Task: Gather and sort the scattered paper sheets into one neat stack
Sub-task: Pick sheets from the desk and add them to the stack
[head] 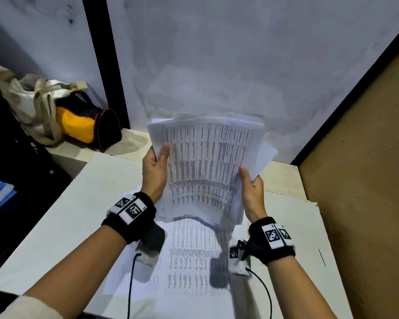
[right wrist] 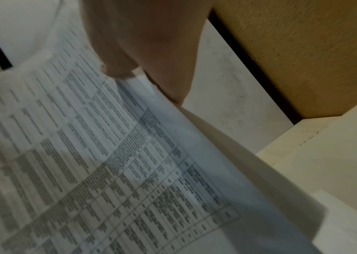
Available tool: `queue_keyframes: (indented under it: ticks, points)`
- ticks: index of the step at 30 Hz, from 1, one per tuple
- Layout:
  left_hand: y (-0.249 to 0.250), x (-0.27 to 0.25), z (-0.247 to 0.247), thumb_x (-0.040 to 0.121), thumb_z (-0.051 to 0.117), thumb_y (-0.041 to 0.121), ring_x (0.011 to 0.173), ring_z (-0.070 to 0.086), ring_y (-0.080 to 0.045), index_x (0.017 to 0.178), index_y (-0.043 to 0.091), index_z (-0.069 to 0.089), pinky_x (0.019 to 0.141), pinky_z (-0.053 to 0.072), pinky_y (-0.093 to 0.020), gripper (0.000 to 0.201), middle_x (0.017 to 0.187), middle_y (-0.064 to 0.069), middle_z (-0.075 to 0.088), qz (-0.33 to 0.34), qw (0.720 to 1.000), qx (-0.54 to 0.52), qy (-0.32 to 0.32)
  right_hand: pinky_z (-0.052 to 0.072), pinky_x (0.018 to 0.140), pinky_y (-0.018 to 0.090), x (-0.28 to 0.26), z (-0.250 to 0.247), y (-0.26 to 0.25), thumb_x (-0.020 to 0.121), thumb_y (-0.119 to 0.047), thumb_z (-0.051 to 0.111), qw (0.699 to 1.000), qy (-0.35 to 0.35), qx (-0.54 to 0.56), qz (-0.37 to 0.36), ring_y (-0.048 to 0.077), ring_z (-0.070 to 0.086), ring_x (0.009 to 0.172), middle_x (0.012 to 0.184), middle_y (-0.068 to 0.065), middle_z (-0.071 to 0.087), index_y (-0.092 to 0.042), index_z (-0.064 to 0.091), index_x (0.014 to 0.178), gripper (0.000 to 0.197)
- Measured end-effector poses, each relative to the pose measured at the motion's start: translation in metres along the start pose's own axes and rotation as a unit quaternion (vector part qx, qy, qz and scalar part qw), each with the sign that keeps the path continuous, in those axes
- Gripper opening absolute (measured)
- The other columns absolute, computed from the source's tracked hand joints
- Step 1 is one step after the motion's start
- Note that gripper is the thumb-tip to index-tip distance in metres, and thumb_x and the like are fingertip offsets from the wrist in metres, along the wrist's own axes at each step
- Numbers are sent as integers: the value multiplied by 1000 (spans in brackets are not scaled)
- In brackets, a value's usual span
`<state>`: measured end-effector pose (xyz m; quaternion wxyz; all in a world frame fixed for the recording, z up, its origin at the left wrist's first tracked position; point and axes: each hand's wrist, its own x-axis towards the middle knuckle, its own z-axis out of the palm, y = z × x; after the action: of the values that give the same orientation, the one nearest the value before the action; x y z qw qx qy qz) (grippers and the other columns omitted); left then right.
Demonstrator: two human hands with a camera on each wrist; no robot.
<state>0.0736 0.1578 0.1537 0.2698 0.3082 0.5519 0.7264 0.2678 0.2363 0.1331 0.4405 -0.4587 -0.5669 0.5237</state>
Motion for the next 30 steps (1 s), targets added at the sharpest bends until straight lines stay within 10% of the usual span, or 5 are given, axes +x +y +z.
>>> queue_keyframes:
  ticks: [8,12,16,24,30]
  points:
    - [2,-15,-2,73,74,31,111,57,-10,107,33,43,104,42,-41,46,113,9,59,-2,997,32,-65,50,82,43,-1,-3,-18,48,-83,61,991,5,88,-100,7,55,81,84,0,58,-21,55,96,79]
    - [-1,-15,-7,70,77,21,105,58,-7,106,32,41,97,47,-32,52,110,9,58,2,998,20,-65,48,71,15,6,0,-26,42,-83,64,984,29,133,-114,-6,59,77,94,-3,56,-17,53,103,90]
    - [-8,-17,-4,78,68,7,99,57,-8,109,21,41,84,49,-18,43,109,-5,55,7,997,21,-68,47,95,25,-2,8,-14,44,-81,67,987,72,133,-59,6,61,102,113,1,63,-11,51,122,106]
    - [-2,-13,2,84,63,10,93,63,1,98,28,58,89,50,-20,24,99,10,65,62,997,45,-14,53,83,31,1,8,-7,75,-10,73,998,44,46,-30,13,63,81,85,1,66,-14,65,89,17]
    - [1,-8,-16,75,74,23,78,67,-3,86,19,64,74,53,-18,16,77,10,72,-21,992,65,-108,51,67,11,-5,-5,-11,79,-1,67,999,30,16,-37,-4,63,69,80,-5,64,-8,64,96,19]
